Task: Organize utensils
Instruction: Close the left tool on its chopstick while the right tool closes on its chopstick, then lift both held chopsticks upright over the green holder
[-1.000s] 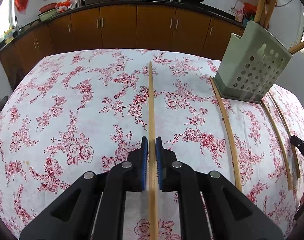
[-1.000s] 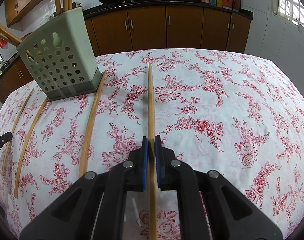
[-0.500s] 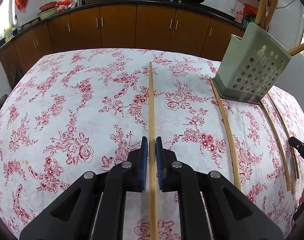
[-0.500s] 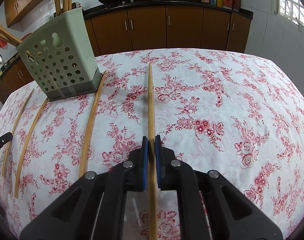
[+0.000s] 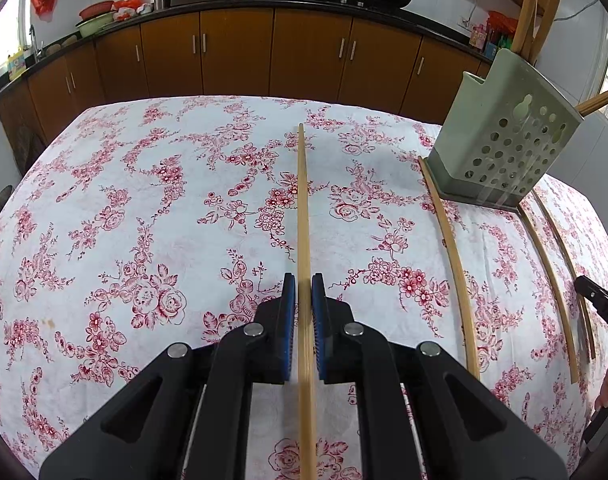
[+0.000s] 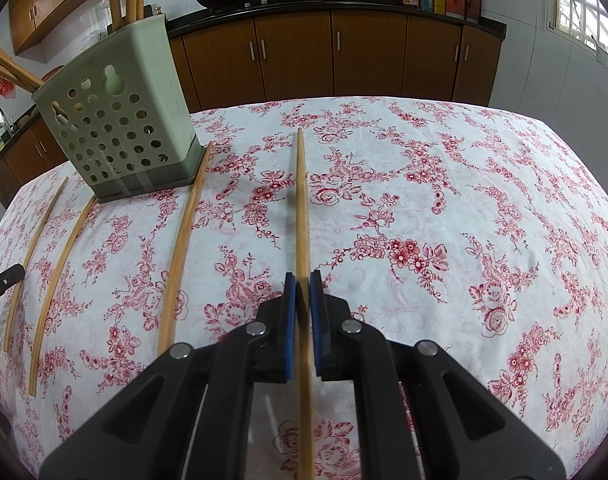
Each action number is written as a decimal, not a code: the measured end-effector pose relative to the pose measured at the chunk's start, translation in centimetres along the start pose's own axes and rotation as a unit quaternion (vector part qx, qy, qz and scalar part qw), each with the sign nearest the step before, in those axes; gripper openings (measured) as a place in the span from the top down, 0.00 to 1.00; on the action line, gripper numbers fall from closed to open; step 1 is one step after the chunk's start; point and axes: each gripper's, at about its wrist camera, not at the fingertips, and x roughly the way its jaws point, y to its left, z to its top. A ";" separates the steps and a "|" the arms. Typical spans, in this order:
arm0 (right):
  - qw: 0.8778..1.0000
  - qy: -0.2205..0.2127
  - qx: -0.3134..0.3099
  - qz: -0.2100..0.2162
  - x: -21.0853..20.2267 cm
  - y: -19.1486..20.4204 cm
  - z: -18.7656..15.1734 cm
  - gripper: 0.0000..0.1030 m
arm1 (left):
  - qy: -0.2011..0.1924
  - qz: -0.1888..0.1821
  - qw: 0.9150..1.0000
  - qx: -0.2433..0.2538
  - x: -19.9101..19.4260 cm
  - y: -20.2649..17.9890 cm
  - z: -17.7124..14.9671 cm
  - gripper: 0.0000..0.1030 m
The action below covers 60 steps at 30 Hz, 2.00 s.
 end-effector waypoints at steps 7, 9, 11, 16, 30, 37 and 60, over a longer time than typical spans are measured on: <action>1.000 0.000 0.001 -0.001 -0.1 0.0 -0.2 0.92 | 0.000 0.004 1.000 0.005 0.0 -0.2 -0.1 0.91; 1.000 0.000 0.000 -0.001 -0.4 0.2 -0.6 0.92 | 0.002 0.009 1.000 0.016 -0.3 -0.5 -0.5 0.91; 1.000 0.000 -0.001 0.001 -0.8 0.2 -1.1 0.92 | 0.003 0.006 1.000 0.023 -0.7 -0.7 -1.1 0.90; 1.000 0.001 0.001 0.006 -1.7 0.2 -2.1 0.92 | 0.005 0.008 0.999 0.036 -1.5 -1.1 -2.2 0.89; 0.999 -0.034 0.014 0.006 -5.3 -1.4 -1.7 0.92 | -0.002 0.013 0.999 0.047 -3.7 -1.0 -2.3 0.93; 0.995 -0.101 0.026 0.005 -9.3 -2.8 1.5 0.92 | -0.081 -0.006 0.996 0.031 -8.4 -0.7 1.6 0.93; 0.979 -0.196 0.019 0.045 -15.9 -2.1 6.3 0.92 | -0.201 -0.056 0.978 0.029 -16.6 -1.2 6.6 0.93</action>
